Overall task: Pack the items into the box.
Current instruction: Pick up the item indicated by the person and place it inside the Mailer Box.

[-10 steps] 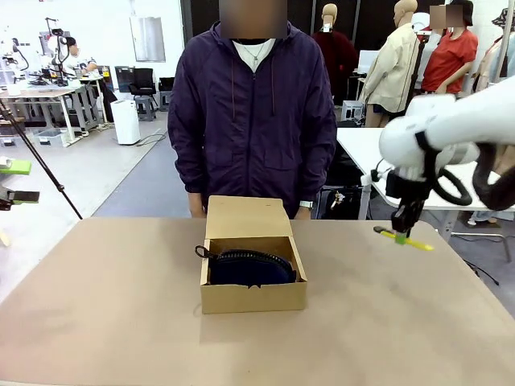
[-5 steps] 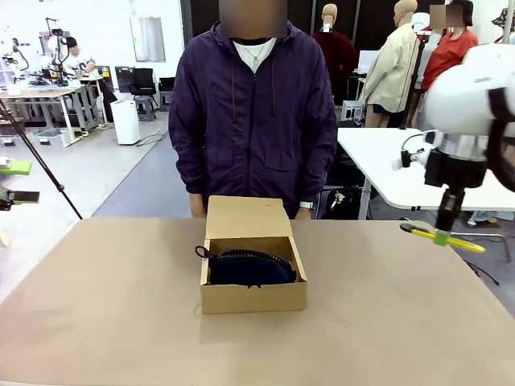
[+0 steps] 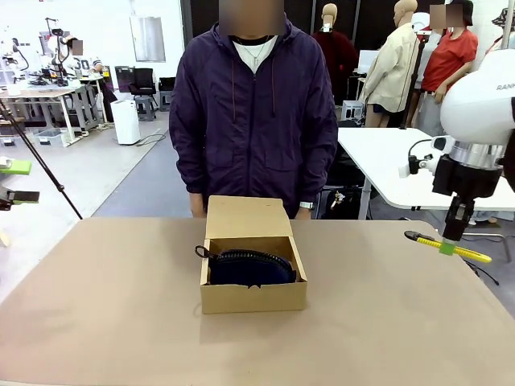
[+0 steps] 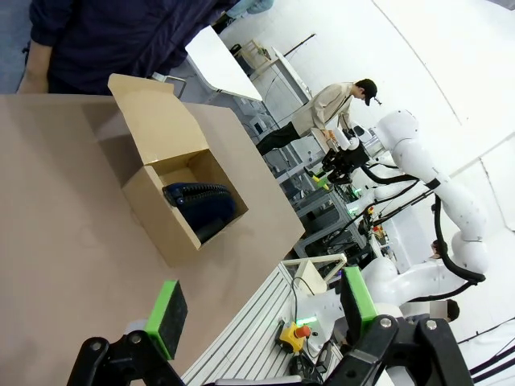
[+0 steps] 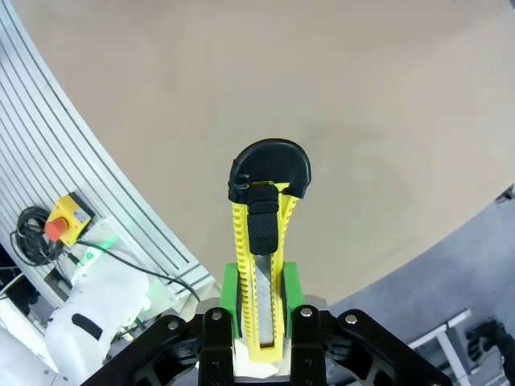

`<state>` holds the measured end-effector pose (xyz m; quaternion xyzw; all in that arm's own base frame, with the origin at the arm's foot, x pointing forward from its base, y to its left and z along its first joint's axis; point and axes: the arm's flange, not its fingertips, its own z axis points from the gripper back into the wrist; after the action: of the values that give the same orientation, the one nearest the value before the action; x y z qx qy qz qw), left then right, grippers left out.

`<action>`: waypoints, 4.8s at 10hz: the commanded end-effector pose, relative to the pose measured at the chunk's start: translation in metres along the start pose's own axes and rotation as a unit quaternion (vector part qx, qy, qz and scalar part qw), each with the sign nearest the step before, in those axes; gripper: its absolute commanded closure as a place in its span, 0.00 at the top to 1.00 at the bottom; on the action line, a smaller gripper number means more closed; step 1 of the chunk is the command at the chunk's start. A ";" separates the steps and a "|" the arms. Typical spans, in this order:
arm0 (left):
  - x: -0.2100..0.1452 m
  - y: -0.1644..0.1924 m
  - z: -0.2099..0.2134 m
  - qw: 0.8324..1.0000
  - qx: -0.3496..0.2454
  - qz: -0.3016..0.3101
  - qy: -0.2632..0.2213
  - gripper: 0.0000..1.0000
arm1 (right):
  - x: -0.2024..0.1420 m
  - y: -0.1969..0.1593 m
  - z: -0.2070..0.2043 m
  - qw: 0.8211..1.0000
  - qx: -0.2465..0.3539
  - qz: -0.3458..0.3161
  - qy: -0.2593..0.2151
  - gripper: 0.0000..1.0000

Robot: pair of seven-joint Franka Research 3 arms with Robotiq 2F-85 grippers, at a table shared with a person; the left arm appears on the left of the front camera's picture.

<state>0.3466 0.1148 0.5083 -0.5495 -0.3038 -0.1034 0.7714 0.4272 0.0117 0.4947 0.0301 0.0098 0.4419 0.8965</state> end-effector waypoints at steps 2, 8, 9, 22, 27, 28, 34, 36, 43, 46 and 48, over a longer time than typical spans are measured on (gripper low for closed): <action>-0.001 -0.002 0.004 1.000 -0.001 0.003 0.009 1.00 | 0.000 0.000 0.000 1.000 0.000 0.000 0.000 0.00; -0.001 -0.002 0.004 1.000 -0.001 0.003 0.009 1.00 | 0.234 0.089 0.073 0.924 -0.169 0.334 -0.078 0.00; -0.001 -0.002 0.004 1.000 -0.001 0.003 0.009 1.00 | 0.266 0.110 0.070 0.906 -0.172 0.377 -0.088 0.00; -0.001 -0.002 0.004 1.000 -0.001 0.003 0.009 1.00 | 0.348 0.156 -0.103 0.860 -0.129 0.494 -0.001 0.00; -0.001 -0.002 0.004 1.000 -0.001 0.003 0.009 1.00 | 0.347 0.150 -0.104 0.875 -0.118 0.470 -0.003 0.00; -0.001 -0.002 0.004 1.000 -0.001 0.003 0.009 1.00 | 0.347 0.149 -0.105 0.876 -0.113 0.468 -0.005 0.56; -0.001 -0.002 0.004 1.000 -0.001 0.003 0.009 1.00 | 0.346 0.147 -0.107 0.879 -0.110 0.463 -0.014 1.00; -0.001 -0.002 0.004 1.000 -0.001 0.003 0.009 1.00 | 0.344 0.146 -0.105 0.881 -0.112 0.460 -0.015 1.00; -0.001 -0.002 0.004 1.000 -0.001 0.003 0.009 1.00 | 0.226 0.106 0.021 0.954 -0.022 0.299 0.007 1.00; -0.001 -0.002 0.004 1.000 -0.001 0.003 0.009 1.00 | 0.124 0.060 0.071 0.982 0.141 -0.026 -0.120 1.00; -0.001 -0.002 0.004 1.000 -0.001 0.003 0.009 1.00 | 0.015 0.038 0.082 0.908 0.236 -0.215 -0.271 1.00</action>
<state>0.3465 0.1152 0.5083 -0.5495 -0.3038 -0.1031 0.7715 0.4344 0.0660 0.5873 0.1952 0.0185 0.4762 0.8572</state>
